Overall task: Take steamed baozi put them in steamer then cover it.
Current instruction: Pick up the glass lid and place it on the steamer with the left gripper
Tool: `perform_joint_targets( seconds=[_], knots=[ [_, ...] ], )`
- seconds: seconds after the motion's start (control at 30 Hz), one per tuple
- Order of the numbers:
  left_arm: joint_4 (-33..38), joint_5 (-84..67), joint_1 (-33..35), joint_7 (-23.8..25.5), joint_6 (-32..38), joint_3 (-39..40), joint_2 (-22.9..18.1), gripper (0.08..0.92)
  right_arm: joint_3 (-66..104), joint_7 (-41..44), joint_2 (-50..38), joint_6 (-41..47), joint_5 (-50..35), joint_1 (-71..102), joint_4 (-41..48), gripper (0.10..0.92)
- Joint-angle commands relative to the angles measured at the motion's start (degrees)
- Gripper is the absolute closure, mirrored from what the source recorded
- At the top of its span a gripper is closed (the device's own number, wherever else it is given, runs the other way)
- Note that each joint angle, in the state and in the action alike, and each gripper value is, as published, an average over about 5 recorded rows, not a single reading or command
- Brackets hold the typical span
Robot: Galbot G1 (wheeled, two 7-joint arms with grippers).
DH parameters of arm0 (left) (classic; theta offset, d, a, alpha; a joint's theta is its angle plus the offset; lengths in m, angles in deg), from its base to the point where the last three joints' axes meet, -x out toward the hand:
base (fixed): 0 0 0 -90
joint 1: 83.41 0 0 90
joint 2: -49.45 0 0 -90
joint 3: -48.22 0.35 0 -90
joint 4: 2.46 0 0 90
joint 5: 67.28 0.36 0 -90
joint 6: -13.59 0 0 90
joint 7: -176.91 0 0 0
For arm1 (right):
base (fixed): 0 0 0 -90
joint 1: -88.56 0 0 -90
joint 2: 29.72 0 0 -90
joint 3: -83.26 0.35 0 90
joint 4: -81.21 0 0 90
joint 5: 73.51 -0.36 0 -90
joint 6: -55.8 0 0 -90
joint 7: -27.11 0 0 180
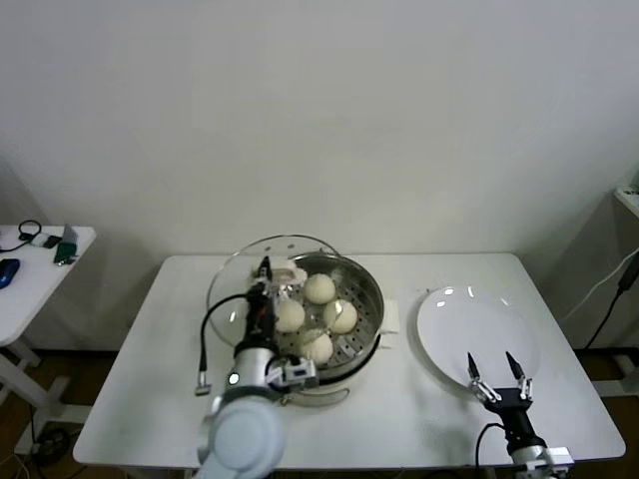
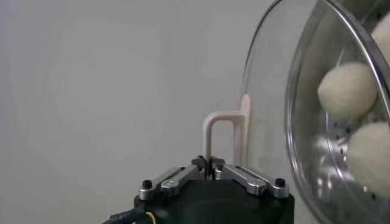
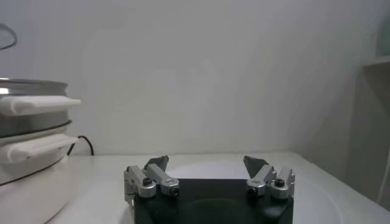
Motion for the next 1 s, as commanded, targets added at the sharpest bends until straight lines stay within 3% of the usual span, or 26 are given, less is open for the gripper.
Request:
perform_joint_targets(
  seconds=[0.03,0.23,1.0],
  knots=[
    [-5.0,7.8,-2.3,2.0,-1.5,7.9,-9.9,0.866,-0.1,0.0,-0.2,-0.9,-0.2,-0.7,1.9,0.203],
    [-7.5,7.8,-1.8,0.6,-0.8,9.2,-10.9,0.866,0.2,0.0,-0.3,-0.8,-0.2,-0.5,1.1,0.203],
    [-11.4,4.1,-1.5,-3.8,0.2,6.8,-6.8,0.866,1.0,0.2,0.4,-1.5,-0.1,0.7,0.3,0.203]
  ],
)
